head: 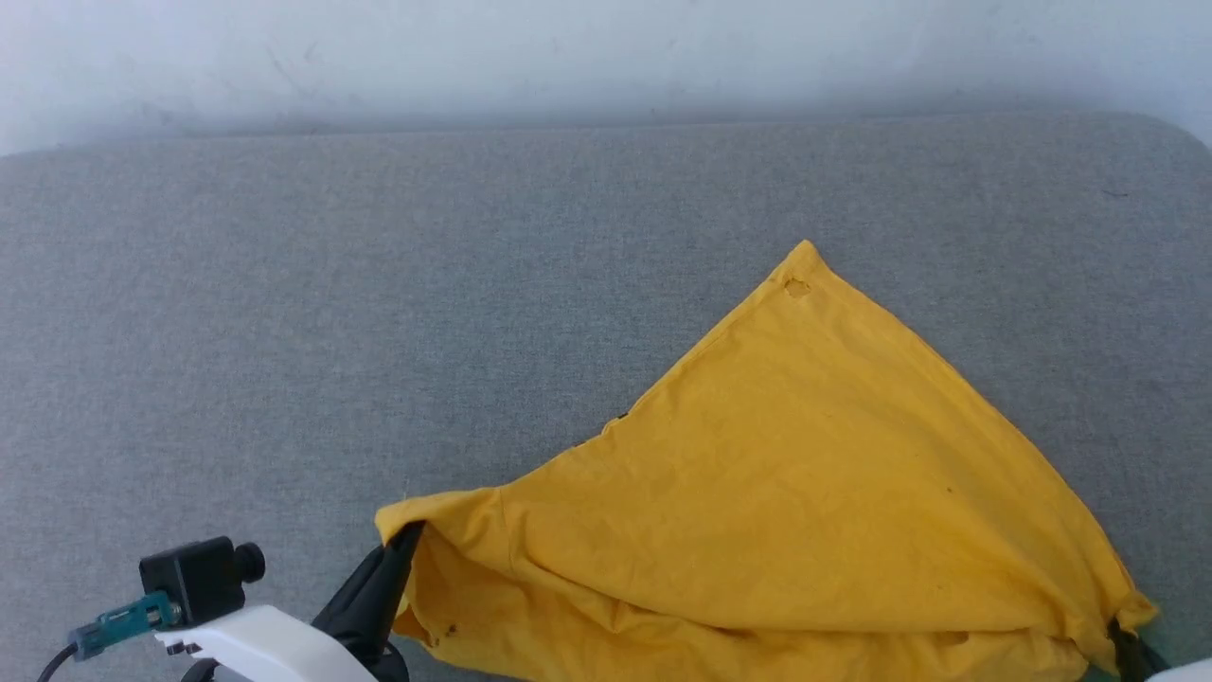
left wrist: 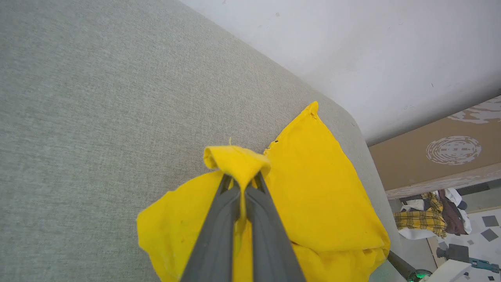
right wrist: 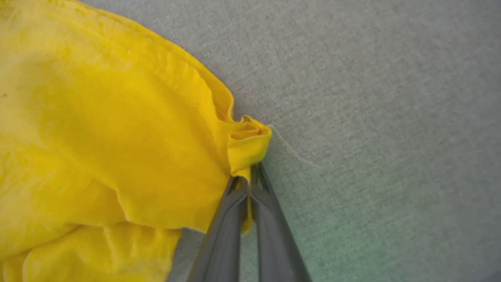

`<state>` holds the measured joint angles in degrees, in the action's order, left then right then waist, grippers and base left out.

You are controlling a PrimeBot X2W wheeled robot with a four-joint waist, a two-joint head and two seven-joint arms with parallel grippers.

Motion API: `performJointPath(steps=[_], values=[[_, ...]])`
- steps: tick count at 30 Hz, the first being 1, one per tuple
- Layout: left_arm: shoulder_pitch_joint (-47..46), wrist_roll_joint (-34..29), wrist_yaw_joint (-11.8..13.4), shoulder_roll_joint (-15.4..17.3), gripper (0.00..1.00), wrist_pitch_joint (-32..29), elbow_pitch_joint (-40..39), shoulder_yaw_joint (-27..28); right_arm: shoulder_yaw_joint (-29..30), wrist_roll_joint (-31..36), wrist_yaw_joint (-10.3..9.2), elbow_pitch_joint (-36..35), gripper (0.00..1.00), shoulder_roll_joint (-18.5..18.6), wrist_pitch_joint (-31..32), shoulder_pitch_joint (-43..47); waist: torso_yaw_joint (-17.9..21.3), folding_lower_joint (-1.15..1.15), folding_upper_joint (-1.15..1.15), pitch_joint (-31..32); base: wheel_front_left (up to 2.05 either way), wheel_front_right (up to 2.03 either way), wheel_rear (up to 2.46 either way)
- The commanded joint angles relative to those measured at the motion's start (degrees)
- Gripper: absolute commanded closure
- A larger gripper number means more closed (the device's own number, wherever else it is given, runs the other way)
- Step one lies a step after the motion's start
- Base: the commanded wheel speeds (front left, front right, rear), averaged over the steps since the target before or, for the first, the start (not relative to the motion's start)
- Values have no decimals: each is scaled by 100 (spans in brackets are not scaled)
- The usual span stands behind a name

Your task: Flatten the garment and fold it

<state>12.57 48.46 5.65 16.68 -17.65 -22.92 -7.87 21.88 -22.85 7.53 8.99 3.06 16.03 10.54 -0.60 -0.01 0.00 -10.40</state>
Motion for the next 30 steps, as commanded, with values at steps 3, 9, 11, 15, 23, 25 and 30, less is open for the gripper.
performJointPath(steps=[3,9,11,15,23,25,30], values=[[19,-7,27,6,100,-16,-11,-37,32,165,-4,4,0,-17,-59,-246,-5,1,0,86,0,0,0],[1,-32,-14,-24,100,-5,-47,-148,172,250,-4,-1884,0,-18,814,-129,-172,1,0,11,0,0,0],[-50,-33,-44,-43,100,5,-56,-188,251,408,-4,-2700,0,-18,1211,-253,-260,1,0,-76,0,0,0],[-201,-27,-127,-78,100,27,-37,-264,69,730,-4,-3641,0,-16,1931,-878,-454,1,0,-301,0,0,0],[-572,-24,-322,-129,100,97,51,-378,-979,1309,-4,-3163,0,125,2681,-2762,-848,1,0,-869,0,0,0],[-669,-32,-375,-133,100,104,67,-414,-1165,1348,-4,-2690,0,141,2840,-3187,-941,1,0,-1014,0,0,0],[-930,-35,-502,-157,100,93,152,-524,-1486,1516,-4,-1386,0,453,3214,-3911,-1179,1,0,-1312,0,0,0]])
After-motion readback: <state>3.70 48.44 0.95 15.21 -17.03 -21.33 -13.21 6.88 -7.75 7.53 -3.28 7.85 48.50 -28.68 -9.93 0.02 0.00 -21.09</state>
